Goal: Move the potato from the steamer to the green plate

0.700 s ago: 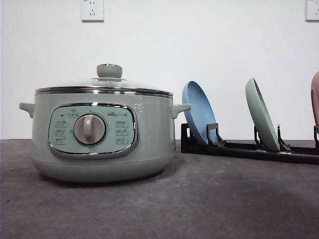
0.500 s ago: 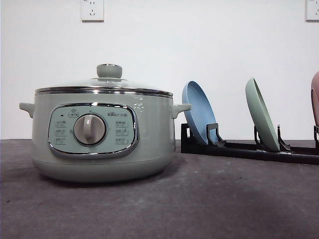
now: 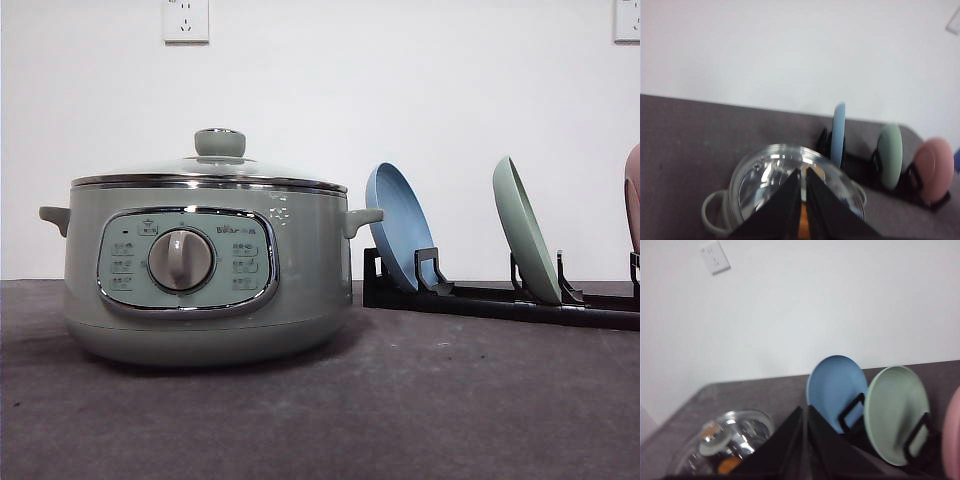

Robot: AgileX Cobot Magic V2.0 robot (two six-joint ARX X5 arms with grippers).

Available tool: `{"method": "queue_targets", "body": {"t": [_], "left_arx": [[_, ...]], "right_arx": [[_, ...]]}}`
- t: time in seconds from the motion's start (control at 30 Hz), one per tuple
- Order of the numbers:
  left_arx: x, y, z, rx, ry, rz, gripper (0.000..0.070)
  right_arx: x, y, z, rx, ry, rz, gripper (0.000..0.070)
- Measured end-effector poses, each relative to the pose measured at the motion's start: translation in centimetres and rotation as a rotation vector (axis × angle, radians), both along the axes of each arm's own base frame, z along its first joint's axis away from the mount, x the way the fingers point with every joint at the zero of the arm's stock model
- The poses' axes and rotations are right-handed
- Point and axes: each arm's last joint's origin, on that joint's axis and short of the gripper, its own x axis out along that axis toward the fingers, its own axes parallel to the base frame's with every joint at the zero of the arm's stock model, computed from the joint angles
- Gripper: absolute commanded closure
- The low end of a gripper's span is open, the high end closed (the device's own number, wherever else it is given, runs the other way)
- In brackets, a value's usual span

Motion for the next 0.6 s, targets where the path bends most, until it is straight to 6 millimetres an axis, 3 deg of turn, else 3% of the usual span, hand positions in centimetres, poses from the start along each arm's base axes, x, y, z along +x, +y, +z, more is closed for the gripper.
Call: {"method": "queue_targets", "body": {"t": [0.23,0.4,0.6], "left_arx": [[1.6,-0.8,0.7,0.04,0.031,-0.164,0.0691],[2.9,-1.5,0.1,0.065,0.073,-0.211,0.069],[2.9,-1.9,0.0,0.074,0.078,-0.241,0.0672]], "right_arx": [[0.9,0.7,1.8,-0.127,0.021,0.129,0.0696],[1.7,1.7,1.1,-0.151,0.078,0.283,0.0696],[2.1,2.8,-0.1,-0.241,0.158,0.41,0.0696]]}}
